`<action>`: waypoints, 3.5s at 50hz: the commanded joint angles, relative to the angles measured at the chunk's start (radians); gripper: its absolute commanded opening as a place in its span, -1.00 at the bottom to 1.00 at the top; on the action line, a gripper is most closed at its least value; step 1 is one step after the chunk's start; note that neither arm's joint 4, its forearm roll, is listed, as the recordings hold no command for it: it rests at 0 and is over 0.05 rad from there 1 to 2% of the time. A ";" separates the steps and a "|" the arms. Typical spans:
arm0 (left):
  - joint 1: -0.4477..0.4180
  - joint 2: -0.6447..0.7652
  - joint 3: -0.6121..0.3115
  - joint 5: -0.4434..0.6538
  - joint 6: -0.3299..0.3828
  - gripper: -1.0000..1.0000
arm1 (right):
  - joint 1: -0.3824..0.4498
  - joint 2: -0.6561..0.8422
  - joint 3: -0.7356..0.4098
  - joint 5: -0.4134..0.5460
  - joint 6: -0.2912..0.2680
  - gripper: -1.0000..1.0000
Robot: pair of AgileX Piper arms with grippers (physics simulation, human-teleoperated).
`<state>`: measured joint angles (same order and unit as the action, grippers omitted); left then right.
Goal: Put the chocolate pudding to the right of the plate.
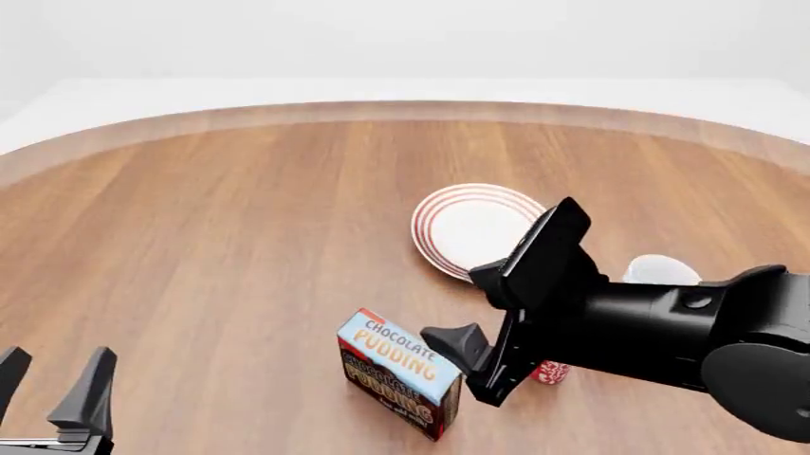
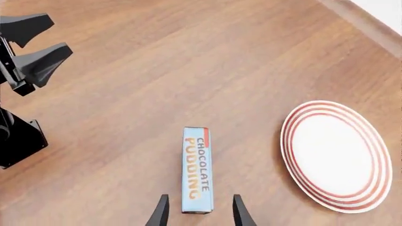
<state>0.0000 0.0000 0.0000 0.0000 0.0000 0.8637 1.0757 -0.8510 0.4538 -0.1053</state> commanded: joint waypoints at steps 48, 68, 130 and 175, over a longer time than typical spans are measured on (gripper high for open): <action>0.000 0.000 0.000 0.000 0.000 1.00 | -0.018 0.117 0.000 -0.109 -0.015 1.00; 0.000 0.000 0.000 0.000 0.000 1.00 | -0.030 0.141 0.023 -0.163 -0.010 1.00; 0.000 0.000 0.000 0.000 0.000 1.00 | -0.002 0.364 0.059 -0.342 0.056 1.00; 0.000 0.000 0.000 0.000 0.000 1.00 | -0.021 0.477 0.127 -0.470 0.121 1.00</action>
<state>0.0000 0.0000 0.0000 0.0000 0.0000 0.8445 1.5209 -0.7304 0.0092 0.0008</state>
